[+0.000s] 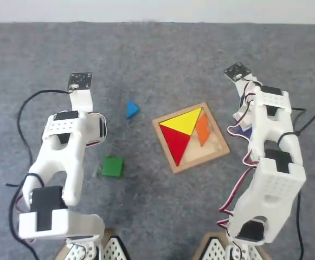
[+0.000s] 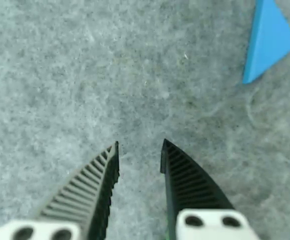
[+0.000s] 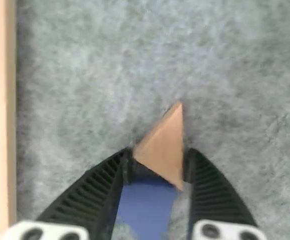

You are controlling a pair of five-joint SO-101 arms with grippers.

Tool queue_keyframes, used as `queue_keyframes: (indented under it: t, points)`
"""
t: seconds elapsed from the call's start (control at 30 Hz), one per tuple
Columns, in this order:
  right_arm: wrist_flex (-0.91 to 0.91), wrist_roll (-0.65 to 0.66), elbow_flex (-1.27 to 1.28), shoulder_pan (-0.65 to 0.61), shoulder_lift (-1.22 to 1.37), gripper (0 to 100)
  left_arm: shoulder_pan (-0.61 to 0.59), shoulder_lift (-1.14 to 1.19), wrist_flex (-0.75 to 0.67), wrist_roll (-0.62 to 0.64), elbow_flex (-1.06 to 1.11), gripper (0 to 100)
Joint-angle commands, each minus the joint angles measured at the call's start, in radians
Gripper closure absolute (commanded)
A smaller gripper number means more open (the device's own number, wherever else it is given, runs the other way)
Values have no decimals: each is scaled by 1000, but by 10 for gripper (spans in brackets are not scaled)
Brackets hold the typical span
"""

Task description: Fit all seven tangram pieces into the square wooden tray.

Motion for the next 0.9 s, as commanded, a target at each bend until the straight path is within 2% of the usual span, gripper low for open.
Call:
queue_keyframes:
  t: [0.0,0.13,0.4,0.57,0.87]
  points:
    - [12,3,-34,-12,-21,905,-8,-52,-15,11,-5,870]
    - [70,-12,-35,-41,-84,911,-8,-52,-15,11,-5,870]
    - [239,-253,-34,-143,-312,911,-8,-52,-12,8,-5,870]
    - [285,-290,-34,-137,-335,909,-9,-52,-12,8,-5,870]
    - [255,-617,-172,-142,-163,769,-8,-52,-12,6,-4,870]
